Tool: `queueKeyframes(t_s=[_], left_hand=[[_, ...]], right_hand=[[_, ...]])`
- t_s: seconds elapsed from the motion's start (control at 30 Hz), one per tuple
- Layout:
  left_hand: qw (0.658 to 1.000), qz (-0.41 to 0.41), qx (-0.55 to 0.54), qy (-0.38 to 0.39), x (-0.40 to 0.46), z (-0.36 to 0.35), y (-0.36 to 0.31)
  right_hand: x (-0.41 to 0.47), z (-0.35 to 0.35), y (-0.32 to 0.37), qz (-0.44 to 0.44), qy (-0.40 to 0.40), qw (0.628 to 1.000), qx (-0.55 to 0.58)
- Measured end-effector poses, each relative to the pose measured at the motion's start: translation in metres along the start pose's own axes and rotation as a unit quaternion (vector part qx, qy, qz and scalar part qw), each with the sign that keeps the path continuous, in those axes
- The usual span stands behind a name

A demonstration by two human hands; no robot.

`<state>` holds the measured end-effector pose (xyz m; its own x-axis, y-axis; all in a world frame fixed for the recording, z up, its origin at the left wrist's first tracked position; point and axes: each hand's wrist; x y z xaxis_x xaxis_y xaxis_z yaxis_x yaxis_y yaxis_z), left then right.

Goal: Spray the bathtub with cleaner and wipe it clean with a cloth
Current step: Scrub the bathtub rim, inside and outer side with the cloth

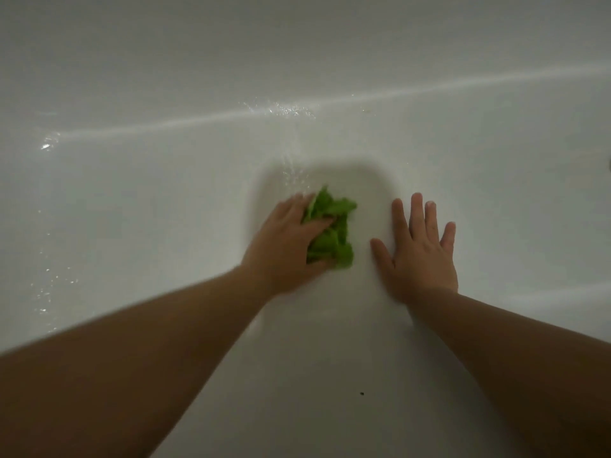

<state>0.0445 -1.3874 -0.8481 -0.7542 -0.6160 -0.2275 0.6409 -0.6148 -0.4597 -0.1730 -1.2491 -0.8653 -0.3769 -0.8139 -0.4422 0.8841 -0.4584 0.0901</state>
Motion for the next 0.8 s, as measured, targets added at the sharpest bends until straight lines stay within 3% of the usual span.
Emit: queueKeyframes(t_s=[0.17,0.33,0.43,0.6,0.8], left_hand=[[1.000,0.005,0.003,-0.022,-0.058,-0.010,0.023],[0.983,0.140,-0.001,-0.117,0.025,0.028,0.057],[0.976,0.159,0.001,-0.150,0.087,0.040,0.053],[0.989,0.089,0.025,-0.114,0.125,0.034,0.015],[0.999,-0.030,-0.029,0.003,0.020,-0.015,-0.017]], right_hand=[[-0.001,0.002,-0.001,0.005,-0.001,1.000,-0.001],[0.002,0.002,0.000,0.008,-0.003,1.000,0.006],[0.006,0.003,-0.001,0.013,-0.008,1.000,0.017],[0.011,0.006,-0.019,0.045,-0.017,0.998,0.031],[0.009,0.012,-0.050,0.056,-0.008,0.998,0.007]])
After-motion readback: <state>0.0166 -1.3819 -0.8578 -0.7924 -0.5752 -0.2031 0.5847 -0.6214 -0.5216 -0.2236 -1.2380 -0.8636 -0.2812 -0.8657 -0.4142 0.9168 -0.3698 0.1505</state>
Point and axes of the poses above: each hand's wrist, its own x-axis towards the middle knuckle, its own z-axis out of the back of the hand, y = z × x, and after that the axes turned 2 degrees about z, right-handed
